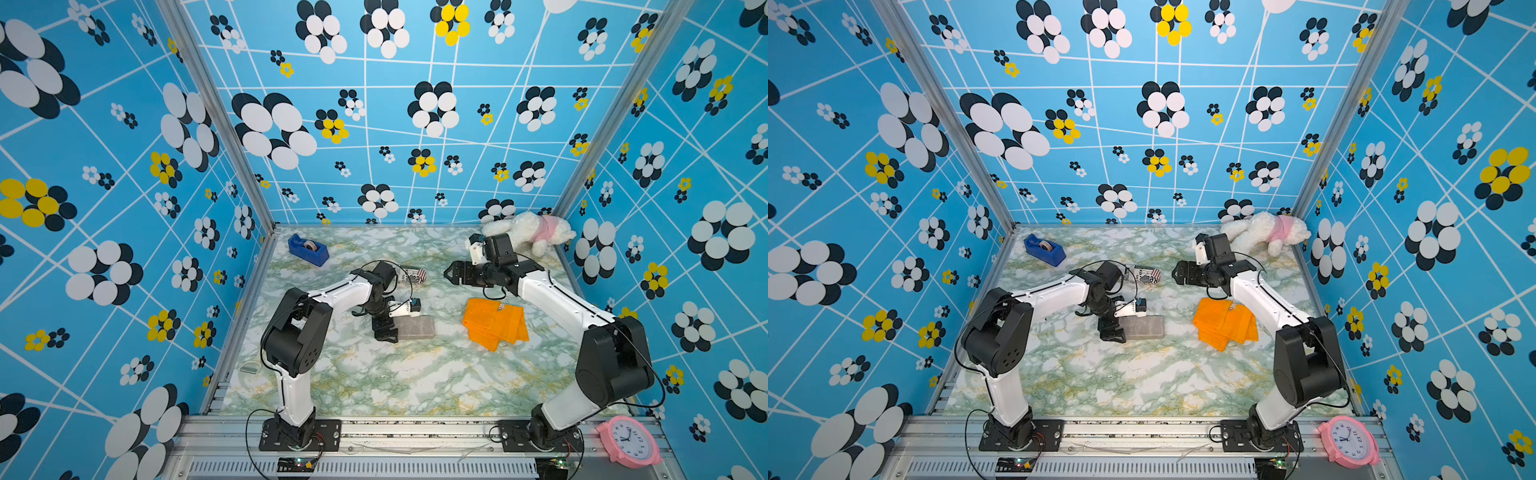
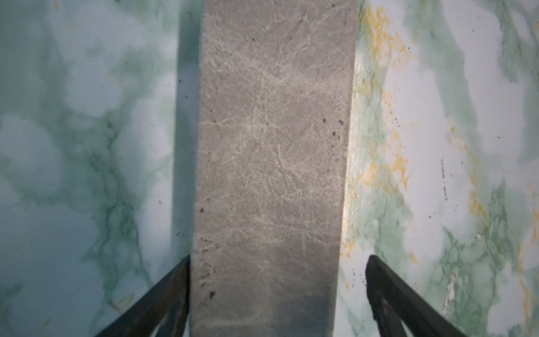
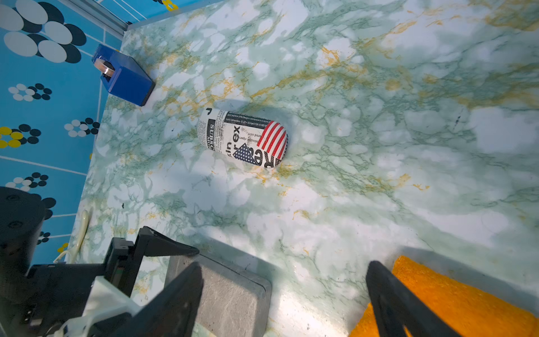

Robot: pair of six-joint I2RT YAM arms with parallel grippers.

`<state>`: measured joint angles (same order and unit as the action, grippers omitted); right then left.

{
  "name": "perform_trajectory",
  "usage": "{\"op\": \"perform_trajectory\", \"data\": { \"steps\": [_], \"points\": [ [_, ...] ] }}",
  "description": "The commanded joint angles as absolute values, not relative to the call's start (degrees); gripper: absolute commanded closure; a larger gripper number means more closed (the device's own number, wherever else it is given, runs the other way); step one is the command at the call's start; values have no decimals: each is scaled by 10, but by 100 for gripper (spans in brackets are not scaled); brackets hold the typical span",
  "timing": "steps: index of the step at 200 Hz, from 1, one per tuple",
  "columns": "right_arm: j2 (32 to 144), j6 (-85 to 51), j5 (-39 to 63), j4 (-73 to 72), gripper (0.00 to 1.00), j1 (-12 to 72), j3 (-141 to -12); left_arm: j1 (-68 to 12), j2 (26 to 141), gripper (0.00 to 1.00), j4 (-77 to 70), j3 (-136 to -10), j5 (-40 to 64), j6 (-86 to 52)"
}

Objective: Wipe the eyeglass case
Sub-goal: Pick up the eyeglass case from the center of the board.

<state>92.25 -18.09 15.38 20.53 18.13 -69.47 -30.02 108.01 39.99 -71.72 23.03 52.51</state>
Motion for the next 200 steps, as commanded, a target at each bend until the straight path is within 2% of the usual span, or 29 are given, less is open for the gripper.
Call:
{"op": "perform_trajectory", "data": {
  "steps": [1, 79, 137, 200],
  "points": [
    [924, -184, 160, 207, 10, 181, -694, -299, 1080, 10, 385, -703, 218, 517],
    [900, -182, 142, 216, 10, 182, -675, -304, 1047, 14, 329, -650, 203, 501],
    [884, -185, 129, 227, 10, 181, -659, -311, 1046, 30, 319, -649, 201, 495],
    [869, -151, 61, 304, 10, 182, -655, -320, 1027, 33, 287, -632, 205, 467]
  ]
}}
